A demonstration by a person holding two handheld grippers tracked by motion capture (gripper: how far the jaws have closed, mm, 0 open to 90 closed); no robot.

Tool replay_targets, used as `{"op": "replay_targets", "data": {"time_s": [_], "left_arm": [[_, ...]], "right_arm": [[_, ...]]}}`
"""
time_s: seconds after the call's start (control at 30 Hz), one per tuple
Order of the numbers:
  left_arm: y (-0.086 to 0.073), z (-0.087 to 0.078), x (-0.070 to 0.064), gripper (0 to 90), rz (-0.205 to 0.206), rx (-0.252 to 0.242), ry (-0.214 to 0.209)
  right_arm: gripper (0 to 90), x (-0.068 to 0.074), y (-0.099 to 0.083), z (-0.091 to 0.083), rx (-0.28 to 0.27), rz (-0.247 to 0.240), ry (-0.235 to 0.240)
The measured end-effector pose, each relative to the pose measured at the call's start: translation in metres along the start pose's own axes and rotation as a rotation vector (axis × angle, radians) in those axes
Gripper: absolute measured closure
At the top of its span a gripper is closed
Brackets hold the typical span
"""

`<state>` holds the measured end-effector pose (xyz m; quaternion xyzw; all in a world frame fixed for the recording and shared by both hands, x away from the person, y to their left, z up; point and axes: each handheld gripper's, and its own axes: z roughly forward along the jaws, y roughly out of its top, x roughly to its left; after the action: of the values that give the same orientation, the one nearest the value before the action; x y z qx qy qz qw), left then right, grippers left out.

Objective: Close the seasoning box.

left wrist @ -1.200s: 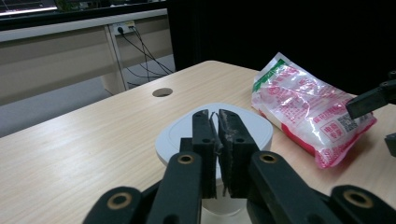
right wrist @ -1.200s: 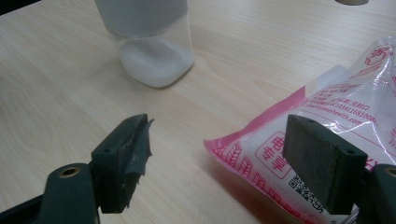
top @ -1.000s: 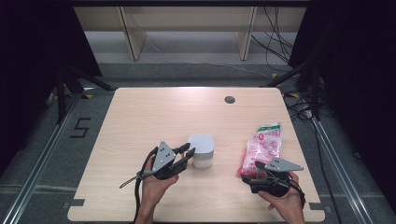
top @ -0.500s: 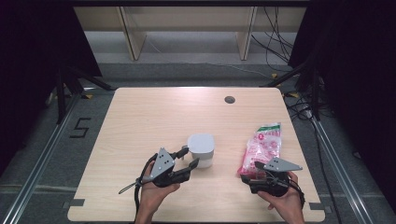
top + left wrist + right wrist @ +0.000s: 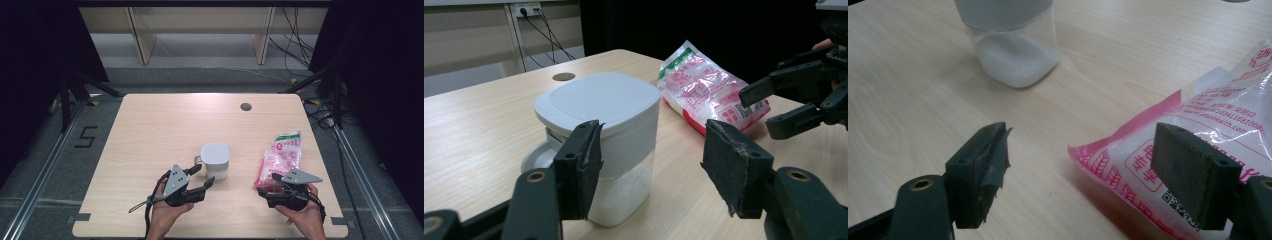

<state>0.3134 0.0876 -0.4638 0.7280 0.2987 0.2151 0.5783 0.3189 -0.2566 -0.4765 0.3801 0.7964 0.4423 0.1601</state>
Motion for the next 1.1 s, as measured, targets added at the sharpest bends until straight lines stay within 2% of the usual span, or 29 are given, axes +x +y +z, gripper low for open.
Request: {"op": "replay_targets", "data": {"time_s": [0.07, 0.1, 0.13, 0.17, 0.2, 0.23, 0.27, 0.3, 0.33, 0.43, 0.47, 0.5, 0.57, 0.63, 0.67, 0.8, 0.83, 0.97, 1.0, 1.1], "left_arm": [[-0.002, 0.002, -0.003, 38.7, -0.008, -0.007, -0.006], [-0.002, 0.002, -0.003, 38.5, 0.021, 0.004, -0.003], [-0.003, 0.002, -0.004, 38.1, 0.025, 0.006, -0.007], [-0.005, 0.002, -0.006, 37.9, 0.021, 0.012, -0.009], [-0.006, 0.002, -0.007, 37.7, 0.020, 0.013, -0.010], [-0.008, 0.003, -0.010, 37.6, 0.002, 0.016, -0.008], [-0.009, 0.003, -0.011, 37.3, -0.003, 0.021, -0.008], [-0.011, 0.004, -0.013, 36.9, 0.001, 0.026, -0.012], [-0.011, 0.004, -0.014, 36.4, 0.003, 0.030, -0.012], [-0.014, 0.007, -0.016, 34.6, 0.011, 0.037, -0.017], [-0.014, 0.007, -0.016, 34.1, 0.016, 0.049, -0.013], [-0.015, 0.007, -0.017, 33.7, 0.013, 0.048, -0.012], [-0.016, 0.007, -0.017, 32.8, 0.015, 0.042, -0.013], [-0.018, 0.007, -0.018, 32.1, 0.013, 0.046, -0.014], [-0.018, 0.006, -0.019, 31.7, 0.012, 0.048, -0.014], [-0.023, 0.006, -0.020, 31.1, 0.013, 0.065, -0.015], [-0.024, 0.006, -0.020, 31.0, 0.013, 0.073, -0.014], [-0.029, 0.007, -0.021, 30.8, 0.007, 0.076, -0.017], [-0.030, 0.006, -0.021, 30.7, 0.005, 0.080, -0.013], [-0.032, 0.006, -0.023, 30.3, -0.003, 0.086, -0.012]], "right_arm": [[24.0, -0.001, 0.000, 0.000, -0.003, -0.015, -0.017], [23.8, 0.000, 0.000, -0.001, 0.008, 0.000, -0.009], [23.9, 0.000, 0.000, -0.001, 0.001, 0.002, -0.008], [23.9, 0.000, 0.000, 0.000, 0.001, 0.002, 0.005], [23.9, 0.001, 0.000, -0.001, 0.006, 0.009, -0.009], [23.9, 0.001, 0.000, 0.000, -0.001, 0.006, 0.001], [23.9, 0.001, 0.001, 0.000, 0.003, -0.005, -0.011], [23.9, 0.003, 0.001, 0.000, 0.009, 0.023, 0.001], [23.9, 0.004, 0.001, 0.000, 0.009, 0.027, -0.008], [23.9, 0.004, 0.001, -0.001, 0.007, 0.019, -0.006], [23.9, 0.002, 0.001, -0.001, 0.001, -0.009, -0.013], [23.9, 0.001, 0.001, -0.001, 0.002, -0.012, -0.016], [23.8, 0.004, 0.001, -0.001, 0.008, 0.021, -0.006], [23.7, 0.005, 0.001, -0.001, 0.018, 0.026, 0.003], [23.7, 0.005, 0.001, 0.000, 0.007, 0.018, -0.003], [23.3, 0.006, 0.001, 0.000, 0.020, 0.016, -0.003], [23.3, 0.004, 0.001, 0.000, 0.010, -0.006, -0.005], [23.1, 0.008, -0.001, -0.002, 0.030, 0.020, 0.013], [23.0, 0.006, -0.001, -0.002, 0.018, -0.004, 0.012], [22.9, 0.008, -0.003, -0.004, 0.028, 0.009, 0.012]]}}
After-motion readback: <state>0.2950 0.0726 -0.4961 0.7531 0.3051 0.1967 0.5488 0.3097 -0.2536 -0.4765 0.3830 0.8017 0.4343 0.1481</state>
